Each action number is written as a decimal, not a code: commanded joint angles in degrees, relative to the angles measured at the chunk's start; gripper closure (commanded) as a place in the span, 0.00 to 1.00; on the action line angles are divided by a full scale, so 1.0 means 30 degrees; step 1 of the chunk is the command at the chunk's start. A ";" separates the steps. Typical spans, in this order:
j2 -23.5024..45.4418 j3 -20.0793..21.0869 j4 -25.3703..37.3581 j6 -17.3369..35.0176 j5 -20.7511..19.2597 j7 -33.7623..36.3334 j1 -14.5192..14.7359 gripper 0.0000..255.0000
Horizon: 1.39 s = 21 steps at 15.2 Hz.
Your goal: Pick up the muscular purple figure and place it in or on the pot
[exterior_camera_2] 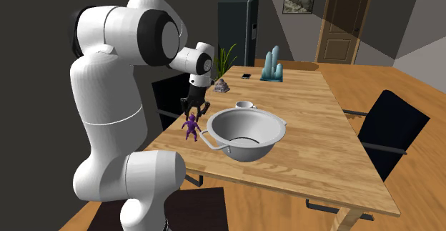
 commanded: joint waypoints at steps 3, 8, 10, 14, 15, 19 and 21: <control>0.0022 -0.0012 -0.0180 0.0059 -0.0048 0.0024 -0.0012 1.00; -0.0170 0.0007 0.0210 -0.0494 -0.0148 0.0153 -0.0028 1.00; -0.0377 0.0031 0.0529 -0.0990 -0.0243 0.0293 -0.0030 1.00; -0.0737 0.0081 0.1217 -0.1986 -0.0400 0.0551 -0.0032 1.00; -0.0816 0.0094 0.1399 -0.2235 -0.0433 0.0611 -0.0031 1.00; -0.1086 0.0141 0.2167 -0.3233 -0.0540 0.0836 -0.0026 1.00; -0.1195 0.0163 0.2575 -0.3733 -0.0581 0.0939 -0.0021 1.00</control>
